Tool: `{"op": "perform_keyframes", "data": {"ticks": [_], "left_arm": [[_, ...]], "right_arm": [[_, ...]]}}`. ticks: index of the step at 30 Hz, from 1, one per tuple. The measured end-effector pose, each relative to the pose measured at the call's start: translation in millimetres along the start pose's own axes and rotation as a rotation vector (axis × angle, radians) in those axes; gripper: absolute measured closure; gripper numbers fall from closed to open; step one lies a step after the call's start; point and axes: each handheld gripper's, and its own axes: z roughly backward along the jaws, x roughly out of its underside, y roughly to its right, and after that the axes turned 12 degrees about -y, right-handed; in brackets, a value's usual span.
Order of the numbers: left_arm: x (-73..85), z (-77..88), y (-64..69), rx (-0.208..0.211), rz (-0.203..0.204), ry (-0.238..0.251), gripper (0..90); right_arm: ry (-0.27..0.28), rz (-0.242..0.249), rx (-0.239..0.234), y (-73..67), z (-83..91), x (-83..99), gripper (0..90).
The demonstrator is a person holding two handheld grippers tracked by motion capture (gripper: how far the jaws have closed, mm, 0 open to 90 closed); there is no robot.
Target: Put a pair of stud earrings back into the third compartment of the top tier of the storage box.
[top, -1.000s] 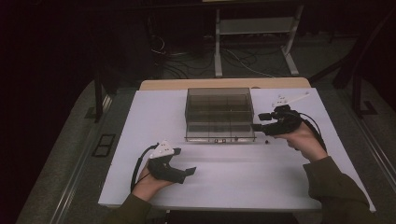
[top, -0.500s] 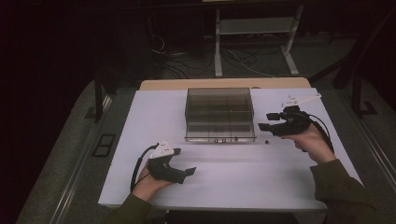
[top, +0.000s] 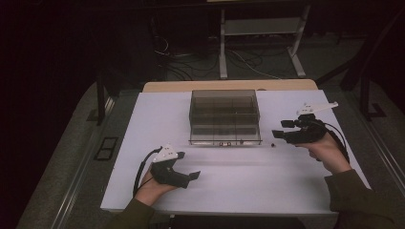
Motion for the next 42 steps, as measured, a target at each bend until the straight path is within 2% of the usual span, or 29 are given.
{"op": "perform_keyframes", "data": {"ticks": [11,19,31,42], "left_arm": [[-0.2,-0.6,0.0,0.003,-0.003,-0.004,5.6],[-0.2,-1.2,-0.1,0.006,-0.003,-0.003,5.6],[-0.3,-1.6,0.1,0.009,-0.003,-0.004,5.6],[-0.2,-1.7,0.3,0.009,-0.004,-0.006,5.6]], "right_arm": [[-0.060,-0.021,0.029,5.8,-13.9,22.0,40.5],[-0.101,-0.026,0.030,8.2,-29.4,27.2,48.9],[-0.140,0.017,0.016,12.2,-48.7,29.9,62.4],[-0.148,0.042,0.030,14.9,-56.1,31.2,69.1]]}}
